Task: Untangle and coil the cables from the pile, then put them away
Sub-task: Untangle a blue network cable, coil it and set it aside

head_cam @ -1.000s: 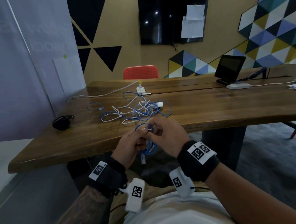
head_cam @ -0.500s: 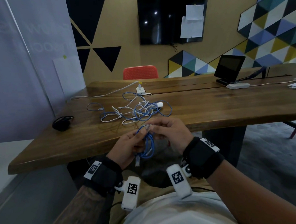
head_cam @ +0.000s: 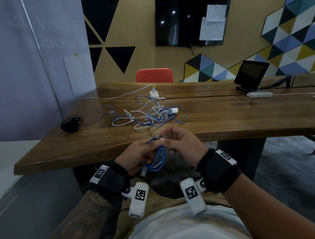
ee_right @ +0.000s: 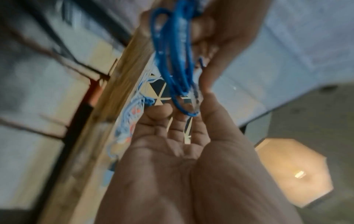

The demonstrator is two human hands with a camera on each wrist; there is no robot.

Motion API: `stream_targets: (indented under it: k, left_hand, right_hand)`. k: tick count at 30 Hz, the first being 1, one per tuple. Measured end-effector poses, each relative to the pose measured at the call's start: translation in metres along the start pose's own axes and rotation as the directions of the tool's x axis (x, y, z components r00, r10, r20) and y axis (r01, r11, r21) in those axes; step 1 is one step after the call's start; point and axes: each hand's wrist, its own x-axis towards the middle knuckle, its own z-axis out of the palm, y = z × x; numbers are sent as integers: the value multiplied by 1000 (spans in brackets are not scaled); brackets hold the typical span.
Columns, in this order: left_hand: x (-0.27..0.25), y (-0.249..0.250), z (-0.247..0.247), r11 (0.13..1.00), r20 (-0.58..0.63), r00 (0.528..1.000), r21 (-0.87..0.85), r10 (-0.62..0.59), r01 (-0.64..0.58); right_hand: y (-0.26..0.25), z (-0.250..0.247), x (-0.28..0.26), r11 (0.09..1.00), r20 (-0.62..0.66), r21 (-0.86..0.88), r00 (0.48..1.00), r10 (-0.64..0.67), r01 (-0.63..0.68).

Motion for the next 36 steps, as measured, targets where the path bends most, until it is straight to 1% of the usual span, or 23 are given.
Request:
stream_targets:
  k: [1, 3, 5, 7, 9, 10, 11, 12, 13, 14, 15, 16, 18, 19, 21, 23, 27, 31, 34, 35, 36]
  left_hand:
    - [1, -2, 3, 1000, -33, 999, 13, 25, -24]
    - [4, -6, 7, 997, -86, 994, 42, 70, -66]
    - [7, -9, 10, 995, -100, 990, 34, 99, -96]
    - [8, -11, 9, 993, -136, 984, 14, 114, -114]
    - [10, -12, 8, 987, -197, 967, 51, 163, -155]
    - [10, -12, 9, 981, -225, 955, 68, 195, -184]
    - [10, -11, 10, 977, -258, 942, 80, 212, -198]
    - [10, -10, 10, 975, -281, 934, 86, 223, -206]
    - [10, -8, 11, 972, -288, 929, 89, 232, -216]
    - [10, -8, 11, 971, -284, 928, 92, 240, -223]
    - [9, -8, 11, 970, -271, 932, 94, 241, -223]
    - [9, -8, 11, 971, -254, 938, 94, 237, -220]
    - [9, -9, 11, 973, -208, 952, 105, 224, -206]
    - [8, -9, 13, 975, -180, 961, 109, 211, -194]
    - [8, -9, 19, 982, -139, 975, 92, 176, -164]
    - [7, -9, 22, 988, -112, 982, 54, 149, -144]
    - [7, -10, 18, 993, -113, 986, 14, 121, -120]
    - [6, -11, 16, 990, -130, 981, -6, 141, -143]
    - [9, -13, 13, 991, -111, 986, -41, 123, -128]
    - [9, -13, 14, 992, -96, 988, -34, 120, -124]
    - [9, -13, 14, 991, -87, 987, 13, 132, -131]
  right_hand:
    - [1, -1, 1, 994, -21, -94, 998, -63, 61]
    - [1, -1, 3, 977, -81, -164, 985, -151, 136]
    - [-1, 1, 1, 948, -150, -233, 955, -255, 217]
    - [0, 4, -1, 894, -182, -362, 920, -347, 266]
    - [0, 5, -4, 814, -117, -487, 900, -420, 317]
    - [-1, 5, -5, 787, -72, -506, 892, -445, 352]
    - [-1, 6, -5, 791, -54, -488, 892, -449, 369]
    - [-3, 8, -5, 836, -71, -420, 905, -419, 354]
    - [-6, 9, -5, 901, -115, -313, 930, -350, 301]
    - [-8, 10, -4, 951, -141, -208, 955, -261, 229]
    - [-8, 9, -1, 976, -140, -149, 974, -177, 156]
    - [-8, 8, 2, 980, -107, -164, 986, -130, 112]
    - [-7, 5, 6, 966, -36, -228, 991, -132, 120]
    - [-7, 3, 6, 966, -37, -228, 990, -134, 122]
    - [-6, 2, 5, 976, -72, -191, 990, -121, 106]
    - [-4, 3, 4, 984, -79, -162, 993, -93, 79]
    - [-1, 7, 3, 996, -72, -84, 997, 34, -40]
    - [0, 12, 6, 997, -87, -19, 994, 71, -73]
    - [3, 7, 8, 992, -152, 58, 981, 120, -112]
    - [4, 5, 8, 991, -171, 78, 978, 122, -110]
    - [4, 4, 7, 992, -177, 68, 978, 112, -102]
